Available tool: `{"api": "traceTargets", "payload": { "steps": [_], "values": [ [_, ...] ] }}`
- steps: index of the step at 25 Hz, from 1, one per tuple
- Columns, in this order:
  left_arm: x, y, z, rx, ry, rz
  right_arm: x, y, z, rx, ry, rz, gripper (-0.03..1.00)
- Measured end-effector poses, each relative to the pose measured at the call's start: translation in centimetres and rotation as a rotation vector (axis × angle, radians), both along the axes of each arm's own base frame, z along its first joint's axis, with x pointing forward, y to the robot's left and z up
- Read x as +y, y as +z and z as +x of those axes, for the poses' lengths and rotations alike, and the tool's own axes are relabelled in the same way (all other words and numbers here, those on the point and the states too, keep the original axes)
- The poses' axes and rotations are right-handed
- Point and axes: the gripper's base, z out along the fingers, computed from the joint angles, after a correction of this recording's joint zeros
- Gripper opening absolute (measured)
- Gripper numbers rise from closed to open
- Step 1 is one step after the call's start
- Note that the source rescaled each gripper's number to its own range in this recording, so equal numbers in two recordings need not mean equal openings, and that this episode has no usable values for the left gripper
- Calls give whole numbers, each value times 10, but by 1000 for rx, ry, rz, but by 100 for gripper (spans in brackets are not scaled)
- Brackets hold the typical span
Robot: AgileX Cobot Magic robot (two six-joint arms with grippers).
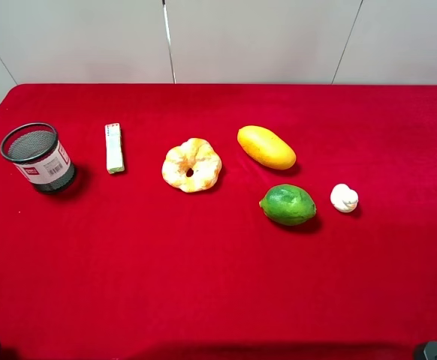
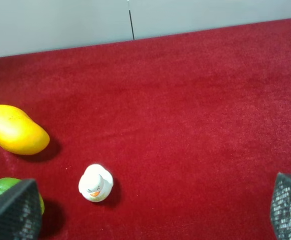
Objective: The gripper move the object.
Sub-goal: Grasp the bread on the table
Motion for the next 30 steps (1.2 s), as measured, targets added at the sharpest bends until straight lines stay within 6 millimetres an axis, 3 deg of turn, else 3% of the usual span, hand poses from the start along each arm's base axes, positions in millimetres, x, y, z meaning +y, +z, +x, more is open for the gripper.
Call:
{"api": "traceTargets", "payload": {
  "steps": [16, 23, 30],
  "values": [
    [0, 0, 0, 0, 0, 0, 0, 7, 0, -6, 19, -33, 100],
    [0, 0, 0, 0, 0, 0, 5, 32, 31, 116, 97, -85, 100],
    [0, 0, 0, 0, 0, 0, 16, 50, 80, 228, 269, -142, 100]
  ]
}}
